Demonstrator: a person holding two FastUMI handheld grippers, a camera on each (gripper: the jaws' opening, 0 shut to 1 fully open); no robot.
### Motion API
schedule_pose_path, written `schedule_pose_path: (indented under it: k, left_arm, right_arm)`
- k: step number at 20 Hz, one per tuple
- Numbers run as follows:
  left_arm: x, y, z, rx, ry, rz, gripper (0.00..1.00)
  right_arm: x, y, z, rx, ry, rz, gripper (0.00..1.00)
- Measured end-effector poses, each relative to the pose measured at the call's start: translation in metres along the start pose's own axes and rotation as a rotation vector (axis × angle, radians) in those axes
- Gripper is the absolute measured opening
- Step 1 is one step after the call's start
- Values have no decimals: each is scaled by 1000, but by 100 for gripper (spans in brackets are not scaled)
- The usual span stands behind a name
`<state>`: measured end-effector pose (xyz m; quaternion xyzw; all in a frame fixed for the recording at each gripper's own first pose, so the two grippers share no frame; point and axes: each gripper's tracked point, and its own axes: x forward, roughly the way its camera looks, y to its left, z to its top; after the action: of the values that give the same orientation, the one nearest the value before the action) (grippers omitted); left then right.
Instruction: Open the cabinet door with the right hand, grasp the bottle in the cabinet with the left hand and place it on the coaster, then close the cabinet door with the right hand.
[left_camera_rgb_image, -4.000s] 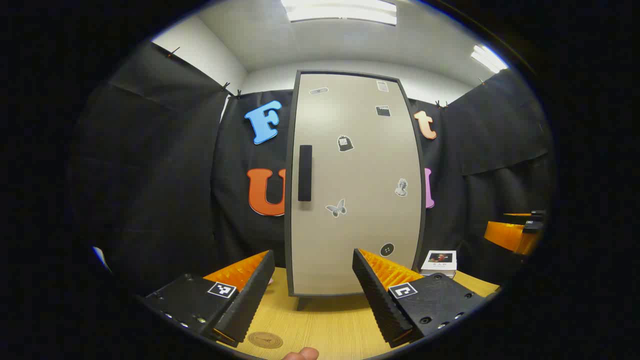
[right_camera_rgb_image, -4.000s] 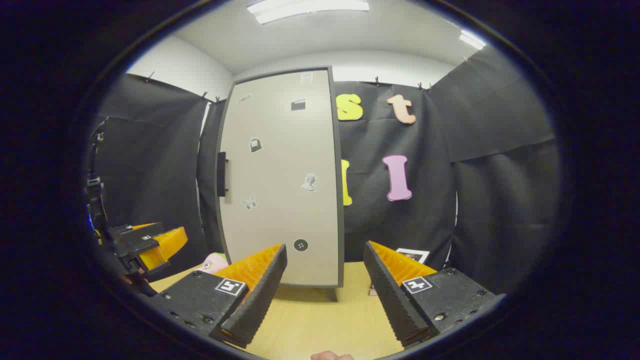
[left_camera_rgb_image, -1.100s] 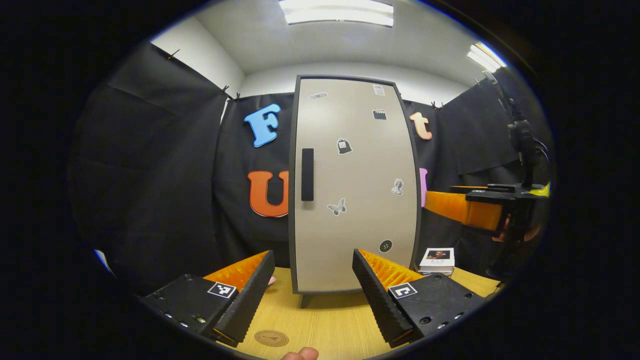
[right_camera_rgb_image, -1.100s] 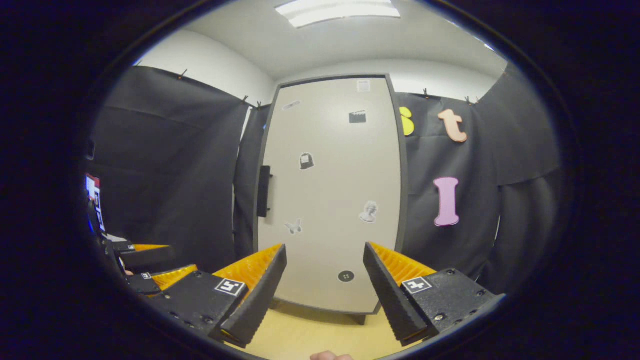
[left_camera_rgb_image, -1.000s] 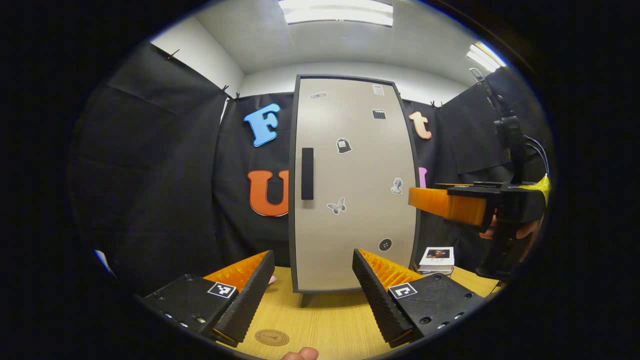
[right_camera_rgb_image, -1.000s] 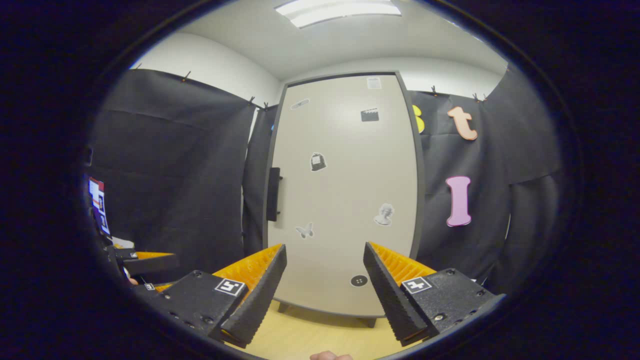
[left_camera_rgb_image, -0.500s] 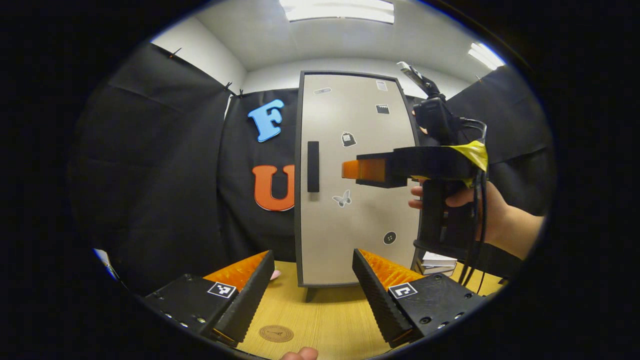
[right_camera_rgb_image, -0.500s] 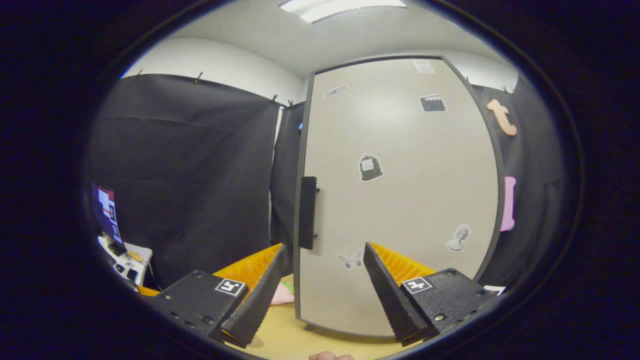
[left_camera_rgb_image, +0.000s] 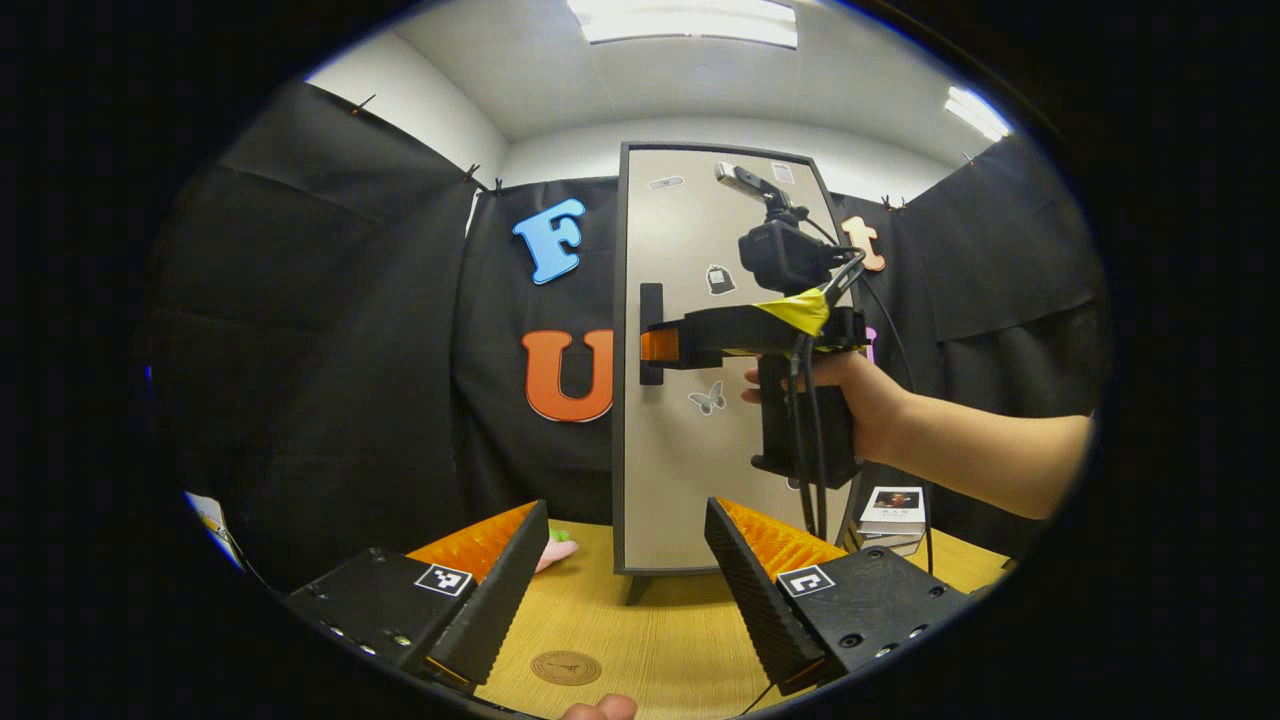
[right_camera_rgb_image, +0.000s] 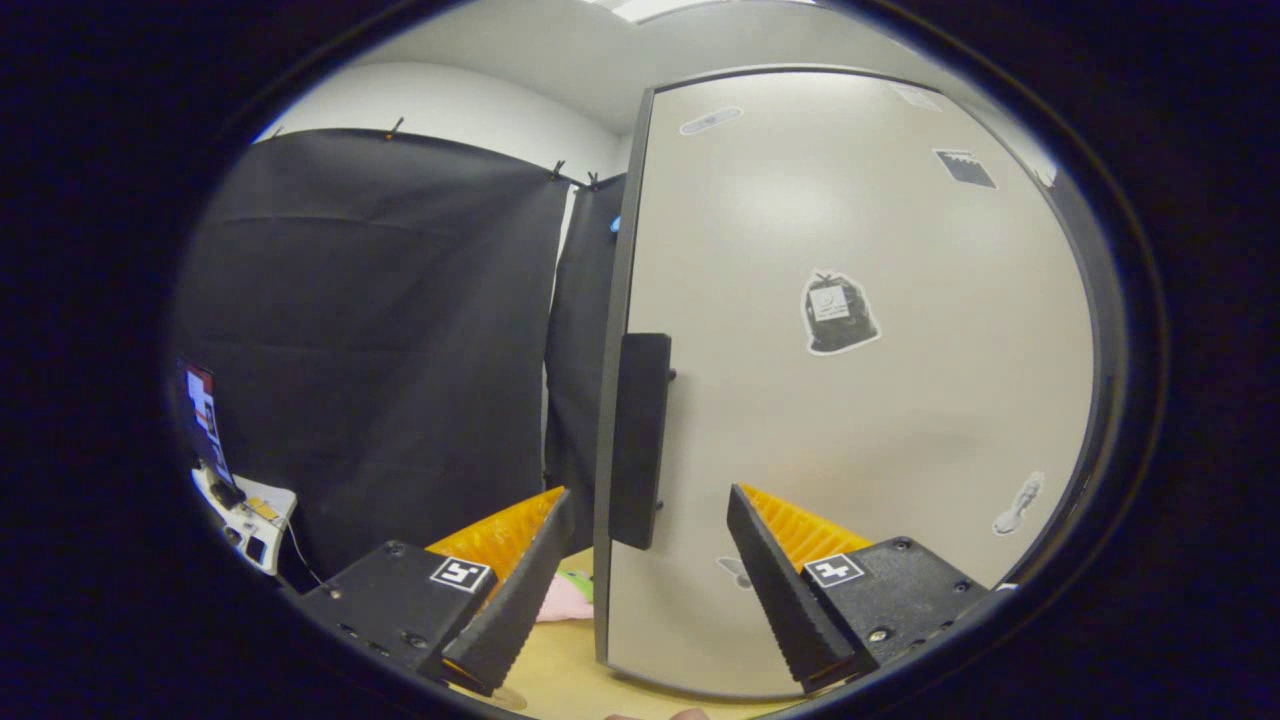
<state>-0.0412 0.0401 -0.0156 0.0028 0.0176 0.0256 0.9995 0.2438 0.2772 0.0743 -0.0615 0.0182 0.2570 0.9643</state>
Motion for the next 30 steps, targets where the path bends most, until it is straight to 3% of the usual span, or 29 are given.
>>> schedule_pose_path:
  k: [7, 13, 15, 17, 18, 21, 22, 26, 30]
  left_arm:
    - [3, 14, -2, -9, 9, 23, 95]
    - [6, 20, -4, -15, 8, 31, 95]
    - [7, 22, -4, -19, 6, 32, 95]
    - [7, 24, -5, -21, 5, 34, 95]
    - [7, 25, -5, -23, 4, 36, 95]
    - [6, 25, -7, -32, 9, 34, 95]
    - [5, 26, -8, -35, 9, 34, 95]
    - [-4, 27, -5, -48, 0, 32, 95]
    - [-11, 29, -3, -56, 2, 31, 95]
  right_arm:
    - [28, 3, 9, 5, -2, -12, 95]
    - [38, 4, 13, -19, -3, -31, 71]
    - [41, 7, 13, -11, 5, -30, 59]
    - [41, 1, 12, -25, 4, -81, 50]
    - [41, 0, 12, -37, -5, -95, 39]
    - [42, -3, 8, -4, -9, -136, 37]
    - [43, -2, 7, 28, -7, -137, 33]
    - [42, -2, 6, 54, 13, -112, 27]
    - [39, -1, -6, 56, 61, -85, 27]
